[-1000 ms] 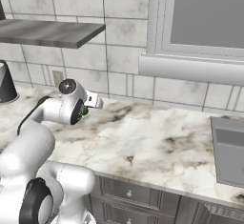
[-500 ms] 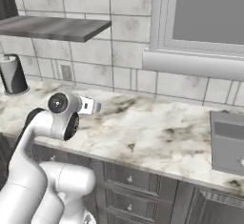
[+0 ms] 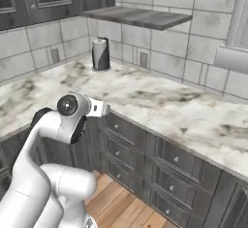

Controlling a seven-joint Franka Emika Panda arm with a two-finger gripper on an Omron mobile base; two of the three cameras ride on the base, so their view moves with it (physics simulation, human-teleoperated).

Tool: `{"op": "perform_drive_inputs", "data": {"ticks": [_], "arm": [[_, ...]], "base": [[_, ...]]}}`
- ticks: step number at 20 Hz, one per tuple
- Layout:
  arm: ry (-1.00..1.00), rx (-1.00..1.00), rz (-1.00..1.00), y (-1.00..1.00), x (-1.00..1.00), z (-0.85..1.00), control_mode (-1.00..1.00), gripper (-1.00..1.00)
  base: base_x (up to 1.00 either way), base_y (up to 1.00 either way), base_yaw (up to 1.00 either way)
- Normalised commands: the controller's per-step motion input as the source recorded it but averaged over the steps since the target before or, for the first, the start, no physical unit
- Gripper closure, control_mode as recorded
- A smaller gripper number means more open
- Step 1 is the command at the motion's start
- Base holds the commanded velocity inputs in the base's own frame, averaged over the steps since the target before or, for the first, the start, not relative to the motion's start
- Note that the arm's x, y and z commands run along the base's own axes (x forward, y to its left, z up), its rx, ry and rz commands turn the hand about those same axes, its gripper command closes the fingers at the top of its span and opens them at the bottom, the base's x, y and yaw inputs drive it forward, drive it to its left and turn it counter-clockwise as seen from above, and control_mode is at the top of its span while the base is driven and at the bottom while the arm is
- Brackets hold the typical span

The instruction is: Place the pitcher and cup on the dining counter for serving.

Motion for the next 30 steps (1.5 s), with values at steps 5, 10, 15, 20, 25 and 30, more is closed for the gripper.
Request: {"op": "perform_drive_inputs", "data": {"ticks": [5,10,15,20,25,30], "arm": [[0.00,0.00,0.00,0.00,0.00,0.00,1.00,1.00],[0.00,0.00,0.00,0.00,0.00,0.00,1.00,1.00],[0.00,0.00,0.00,0.00,0.00,0.00,1.00,1.00],[0.00,0.00,0.00,0.00,0.00,0.00,1.00,1.00],[0.00,0.00,0.00,0.00,0.00,0.00,1.00,1.00],[0.00,0.00,0.00,0.00,0.00,0.00,1.00,1.00]], "base": [[-0.86,-0.07,0.82],[-0.65,-0.02,0.87],[-0.38,0.00,0.93],[-0.09,-0.10,0.89],[-0.01,-0.05,0.91],[0.00,0.00,0.95]]}}
